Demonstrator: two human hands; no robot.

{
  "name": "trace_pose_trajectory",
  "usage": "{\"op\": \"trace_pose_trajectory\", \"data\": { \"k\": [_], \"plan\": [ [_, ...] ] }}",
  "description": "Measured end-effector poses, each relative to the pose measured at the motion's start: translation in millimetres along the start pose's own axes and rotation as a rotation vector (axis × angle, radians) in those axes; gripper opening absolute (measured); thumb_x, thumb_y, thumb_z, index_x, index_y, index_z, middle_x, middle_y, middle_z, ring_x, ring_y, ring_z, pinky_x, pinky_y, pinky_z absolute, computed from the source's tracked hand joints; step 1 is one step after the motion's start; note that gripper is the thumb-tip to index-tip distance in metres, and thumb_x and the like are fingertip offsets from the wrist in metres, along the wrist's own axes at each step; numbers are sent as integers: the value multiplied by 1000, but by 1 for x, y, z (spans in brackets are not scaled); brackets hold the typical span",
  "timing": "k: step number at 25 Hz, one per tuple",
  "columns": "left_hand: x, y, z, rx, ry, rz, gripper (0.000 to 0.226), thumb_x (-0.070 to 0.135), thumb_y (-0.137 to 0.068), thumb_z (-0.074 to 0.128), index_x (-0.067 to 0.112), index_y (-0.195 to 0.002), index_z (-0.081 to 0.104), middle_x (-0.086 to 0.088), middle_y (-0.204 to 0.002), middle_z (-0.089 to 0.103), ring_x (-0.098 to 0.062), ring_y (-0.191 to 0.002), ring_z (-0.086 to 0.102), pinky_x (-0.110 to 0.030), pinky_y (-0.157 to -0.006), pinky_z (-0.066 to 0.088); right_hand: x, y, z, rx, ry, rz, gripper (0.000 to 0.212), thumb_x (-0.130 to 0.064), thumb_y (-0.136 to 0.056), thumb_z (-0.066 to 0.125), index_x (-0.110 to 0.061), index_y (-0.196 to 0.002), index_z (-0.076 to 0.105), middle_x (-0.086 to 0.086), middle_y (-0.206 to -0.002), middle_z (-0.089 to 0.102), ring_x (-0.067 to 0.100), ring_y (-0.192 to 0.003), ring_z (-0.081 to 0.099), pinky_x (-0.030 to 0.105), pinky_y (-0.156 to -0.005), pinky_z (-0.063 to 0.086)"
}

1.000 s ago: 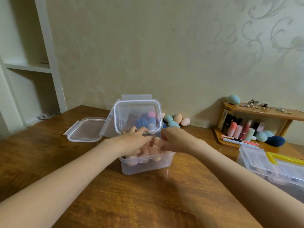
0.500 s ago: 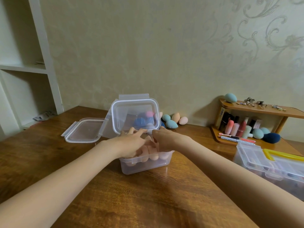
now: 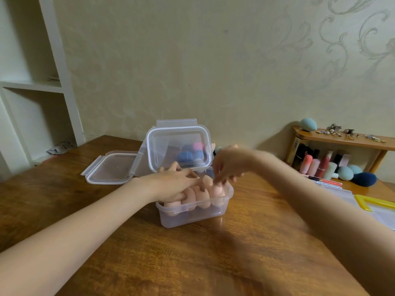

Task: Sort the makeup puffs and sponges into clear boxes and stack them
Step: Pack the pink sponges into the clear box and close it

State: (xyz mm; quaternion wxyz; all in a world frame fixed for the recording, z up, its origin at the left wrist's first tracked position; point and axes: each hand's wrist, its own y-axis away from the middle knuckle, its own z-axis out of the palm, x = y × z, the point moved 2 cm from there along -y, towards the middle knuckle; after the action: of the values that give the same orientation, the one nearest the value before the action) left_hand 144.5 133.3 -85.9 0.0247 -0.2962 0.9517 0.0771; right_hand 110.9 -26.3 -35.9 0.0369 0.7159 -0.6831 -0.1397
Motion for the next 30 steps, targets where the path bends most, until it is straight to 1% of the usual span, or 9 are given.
{"op": "trace_pose_trajectory", "data": {
  "k": [4, 7, 10, 14, 19, 21, 24, 27, 30],
  "plan": [
    [-3, -1, -6, -38, 42, 23, 47, 24, -94, 47, 48, -133, 34, 11, -146, 27, -23, -128, 24, -52, -105, 29, 52, -47, -26, 333, -266, 186, 26, -1, -87, 49, -5, -109, 63, 19, -96, 70, 26, -71, 64, 33, -62, 53],
    [-8, -3, -1, -2, 44, 50, 45, 24, -94, 47, 49, -130, 37, 13, -145, 28, -21, -126, 24, -50, -105, 28, 58, -94, -13, 305, -102, 154, 52, 5, -87, 40, -14, -136, 45, 15, -131, 55, 29, -100, 55, 30, -72, 44],
    [-14, -5, 1, 24, 61, 73, 44, 25, -94, 48, 50, -128, 37, 16, -144, 29, -19, -124, 24, -47, -103, 27, 52, -132, -4, 276, 91, 156, 47, -10, -95, 39, -16, -141, 37, 10, -144, 46, 30, -130, 43, 39, -105, 32],
    [-20, -9, 3, 33, 89, 76, 42, 28, -94, 48, 50, -129, 38, 16, -141, 32, -15, -119, 24, -43, -99, 27, 59, -160, 7, 59, 307, 208, 47, -30, -101, 25, -18, -146, 27, 6, -155, 27, 25, -145, 21, 45, -119, 9],
    [-23, -11, 6, 51, 101, 85, 41, 30, -94, 49, 52, -127, 38, 19, -137, 34, -15, -116, 25, -43, -99, 27, 67, -172, 9, 279, -148, 187, 36, -19, -96, 42, -6, -128, 53, 16, -133, 52, 33, -128, 42, 43, -113, 27],
    [-23, -12, 8, 48, 100, 79, 41, 29, -94, 49, 52, -127, 39, 19, -137, 34, -16, -117, 25, -44, -100, 27, 69, -168, 10, 405, -411, 181, 31, -13, -93, 48, 0, -119, 59, 18, -111, 59, 31, -106, 54, 37, -91, 45],
    [-22, -11, 8, 47, 108, 80, 41, 27, -93, 49, 51, -126, 40, 20, -137, 34, -16, -118, 25, -46, -101, 27, 78, -145, -5, 691, -727, 205, 25, -9, -87, 57, 5, -107, 63, 9, -84, 58, 21, -70, 55, 20, -55, 44],
    [-24, -9, 8, 52, 138, 79, 43, 26, -94, 49, 52, -127, 39, 20, -138, 34, -16, -119, 26, -46, -103, 26, 70, -90, -33, 965, -886, 128, 34, -10, -76, 73, -7, -105, 57, 7, -94, 52, 23, -87, 62, 22, -67, 47],
    [-22, -6, 7, 49, 174, 62, 47, 26, -93, 49, 51, -131, 36, 18, -139, 34, -17, -118, 27, -46, -103, 28, 34, -26, -28, 667, -1094, -114, 35, -15, -76, 76, -5, -105, 60, -2, -86, 64, 5, -75, 60, 15, -72, 47]
  ]
}}
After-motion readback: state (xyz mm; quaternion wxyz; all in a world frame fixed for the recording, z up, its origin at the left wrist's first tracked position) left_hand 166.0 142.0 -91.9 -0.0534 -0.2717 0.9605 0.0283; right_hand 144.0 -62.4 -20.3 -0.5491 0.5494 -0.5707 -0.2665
